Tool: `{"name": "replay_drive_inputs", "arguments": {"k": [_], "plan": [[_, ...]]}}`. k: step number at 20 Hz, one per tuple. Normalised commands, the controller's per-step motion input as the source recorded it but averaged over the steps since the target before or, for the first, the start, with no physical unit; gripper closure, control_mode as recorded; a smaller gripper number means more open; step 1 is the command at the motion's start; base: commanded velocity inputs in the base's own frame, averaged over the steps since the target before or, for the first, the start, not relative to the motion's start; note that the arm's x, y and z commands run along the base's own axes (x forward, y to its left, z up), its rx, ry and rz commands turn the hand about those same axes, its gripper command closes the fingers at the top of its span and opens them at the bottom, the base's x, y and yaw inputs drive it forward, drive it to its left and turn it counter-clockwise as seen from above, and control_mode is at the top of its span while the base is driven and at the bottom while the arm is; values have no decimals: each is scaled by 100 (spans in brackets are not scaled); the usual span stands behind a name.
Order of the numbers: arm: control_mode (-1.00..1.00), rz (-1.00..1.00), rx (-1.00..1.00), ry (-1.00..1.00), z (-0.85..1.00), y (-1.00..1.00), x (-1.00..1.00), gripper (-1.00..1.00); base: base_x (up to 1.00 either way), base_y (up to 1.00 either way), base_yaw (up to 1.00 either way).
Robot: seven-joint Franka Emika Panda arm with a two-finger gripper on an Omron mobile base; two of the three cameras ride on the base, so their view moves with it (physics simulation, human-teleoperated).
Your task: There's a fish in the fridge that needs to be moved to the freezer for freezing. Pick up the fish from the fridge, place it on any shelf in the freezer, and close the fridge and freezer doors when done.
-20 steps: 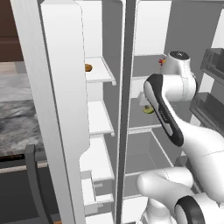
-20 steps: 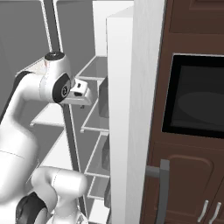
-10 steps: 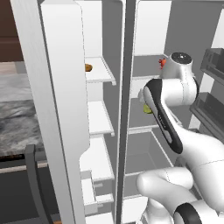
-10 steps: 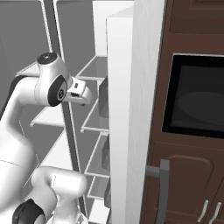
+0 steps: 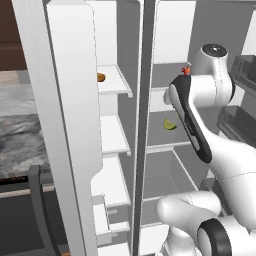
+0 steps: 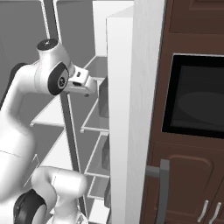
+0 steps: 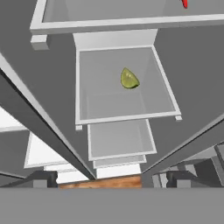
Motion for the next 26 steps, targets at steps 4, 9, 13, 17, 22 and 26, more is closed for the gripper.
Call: {"name": "replay_drive_inputs", "arguments": {"k": [4, 9, 13, 17, 22, 26], "plan": [[-100, 0, -2, -4, 17, -14, 26, -100, 0, 0, 0], [-100, 0, 0, -5, 12, -21, 33, -100, 0, 0, 0], [-100, 0, 0, -1, 5, -18, 43, -100, 0, 0, 0], [-100, 0, 0, -3, 9, -32, 22, -100, 0, 0, 0], [-100, 0, 0, -1, 10, -21, 16, -100, 0, 0, 0], [-100, 0, 0, 0, 24, -7, 22, -100, 0, 0, 0]]}}
